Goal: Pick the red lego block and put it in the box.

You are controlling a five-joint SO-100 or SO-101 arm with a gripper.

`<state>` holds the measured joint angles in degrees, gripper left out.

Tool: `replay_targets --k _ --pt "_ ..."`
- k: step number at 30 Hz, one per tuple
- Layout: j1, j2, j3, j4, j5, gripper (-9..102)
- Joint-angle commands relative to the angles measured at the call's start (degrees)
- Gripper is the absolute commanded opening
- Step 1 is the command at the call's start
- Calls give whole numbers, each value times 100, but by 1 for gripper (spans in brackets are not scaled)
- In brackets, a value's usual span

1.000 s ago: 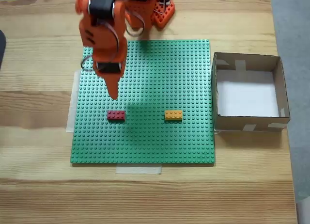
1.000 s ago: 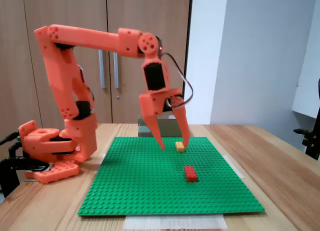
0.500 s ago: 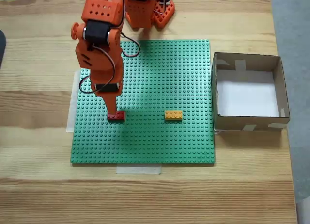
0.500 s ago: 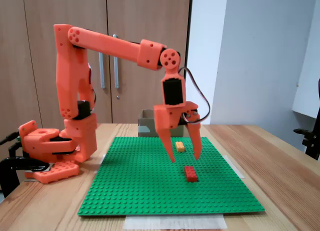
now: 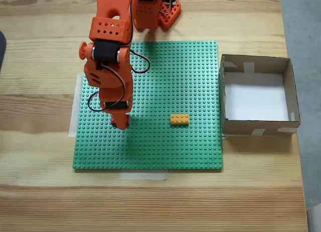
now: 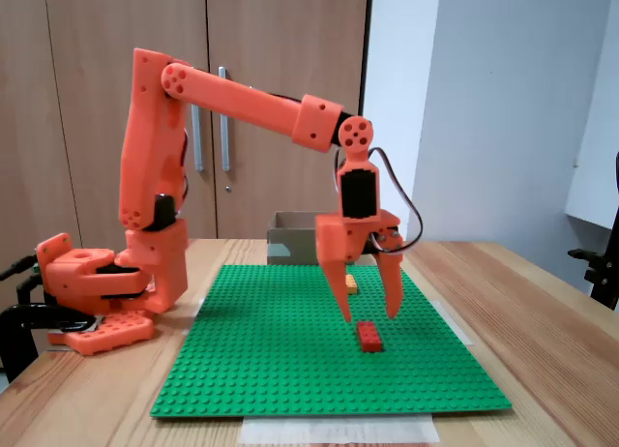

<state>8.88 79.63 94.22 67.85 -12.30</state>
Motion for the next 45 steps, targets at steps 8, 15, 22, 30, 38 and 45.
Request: replay_targets --k 8,15,22,30,38,45 --pt "-70 -237 -466 237 -44 23" --pt "0 -422 -580 229 -158 23" --pt "97 -545 -756 193 -105 23" --pt "141 -624 -738 211 -70 23" --pt "185 -668 -668 193 -88 23" --pt "176 -721 -659 176 35 23"
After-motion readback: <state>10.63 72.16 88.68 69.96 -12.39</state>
